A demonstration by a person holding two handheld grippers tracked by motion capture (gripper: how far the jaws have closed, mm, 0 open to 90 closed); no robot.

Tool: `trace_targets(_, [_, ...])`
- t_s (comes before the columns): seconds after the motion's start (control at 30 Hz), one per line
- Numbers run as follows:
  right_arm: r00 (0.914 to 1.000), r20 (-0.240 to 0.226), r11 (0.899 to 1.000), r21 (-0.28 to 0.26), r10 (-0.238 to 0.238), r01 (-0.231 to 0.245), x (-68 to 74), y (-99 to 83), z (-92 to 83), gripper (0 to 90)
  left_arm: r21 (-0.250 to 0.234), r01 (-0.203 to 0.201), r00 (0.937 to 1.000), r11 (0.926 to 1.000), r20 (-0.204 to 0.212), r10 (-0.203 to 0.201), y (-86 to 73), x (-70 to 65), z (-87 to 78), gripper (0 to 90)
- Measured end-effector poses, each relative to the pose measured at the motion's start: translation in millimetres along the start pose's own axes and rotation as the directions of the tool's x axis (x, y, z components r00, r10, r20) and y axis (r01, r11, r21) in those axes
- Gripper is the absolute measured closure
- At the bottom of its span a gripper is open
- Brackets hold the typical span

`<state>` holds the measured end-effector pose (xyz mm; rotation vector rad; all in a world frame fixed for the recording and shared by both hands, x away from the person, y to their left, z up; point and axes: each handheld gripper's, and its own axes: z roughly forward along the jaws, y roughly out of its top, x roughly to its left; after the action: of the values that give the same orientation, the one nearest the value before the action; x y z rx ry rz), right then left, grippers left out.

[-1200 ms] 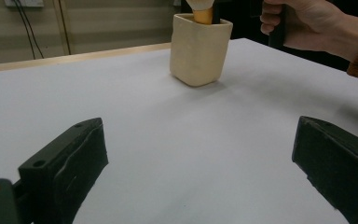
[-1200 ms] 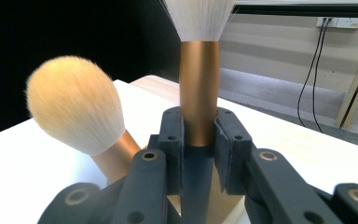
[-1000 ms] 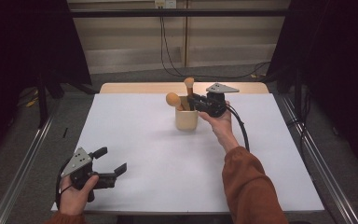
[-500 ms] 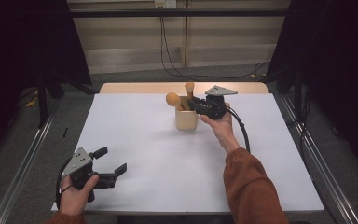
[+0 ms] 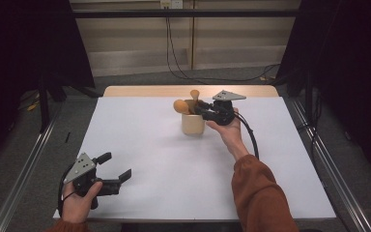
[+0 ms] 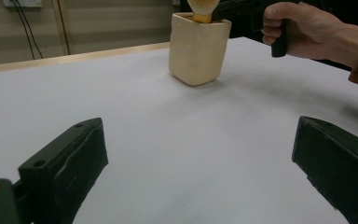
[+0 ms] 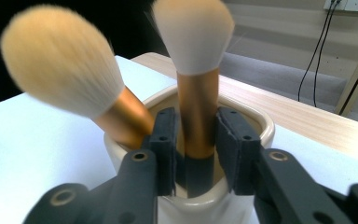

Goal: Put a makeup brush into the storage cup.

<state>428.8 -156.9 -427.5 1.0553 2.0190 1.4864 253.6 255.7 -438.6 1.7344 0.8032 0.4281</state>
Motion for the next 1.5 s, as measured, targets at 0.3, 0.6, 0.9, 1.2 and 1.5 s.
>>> trace_targets(0.3, [0.9999, 0.011, 1.0, -0.011, 0.011, -0.011, -1.2, 0.9, -4.3, 58.7, -0.001, 0.007, 1.0, 1.0, 0.0, -0.007, 0.4, 0.7, 1.5, 3.0])
trace_targets(0.6, [0.9999, 0.007, 1.0, -0.008, 0.01, -0.01, -5.2, 3.4, -18.8, 37.0, -0.014, 0.025, 0.9997, 0.9996, -0.002, -0.025, 2.0, 1.5, 6.1, 3.0])
trace_targets(0.9, [0.9972, 0.003, 0.997, -0.032, 0.075, -0.075, -13.3, 1.4, -35.2, 10.2, -0.008, 0.026, 0.9996, 0.9996, -0.003, -0.026, 2.2, 2.7, 7.9, 3.0])
trace_targets(1.2, [0.9959, 0.019, 0.995, -0.047, 0.089, -0.088, -8.9, -4.8, -52.9, 4.8, -0.027, 0.018, 0.9998, 0.9995, -0.012, -0.018, 1.4, 0.6, -0.5, 3.0])
trace_targets(1.5, [0.9945, 0.067, 0.996, -0.041, 0.08, -0.077, -7.9, -14.9, -64.9, 3.7, -0.025, 0.024, 0.9996, 0.9994, -0.014, -0.024, 0.8, 1.6, -0.9, 3.0])
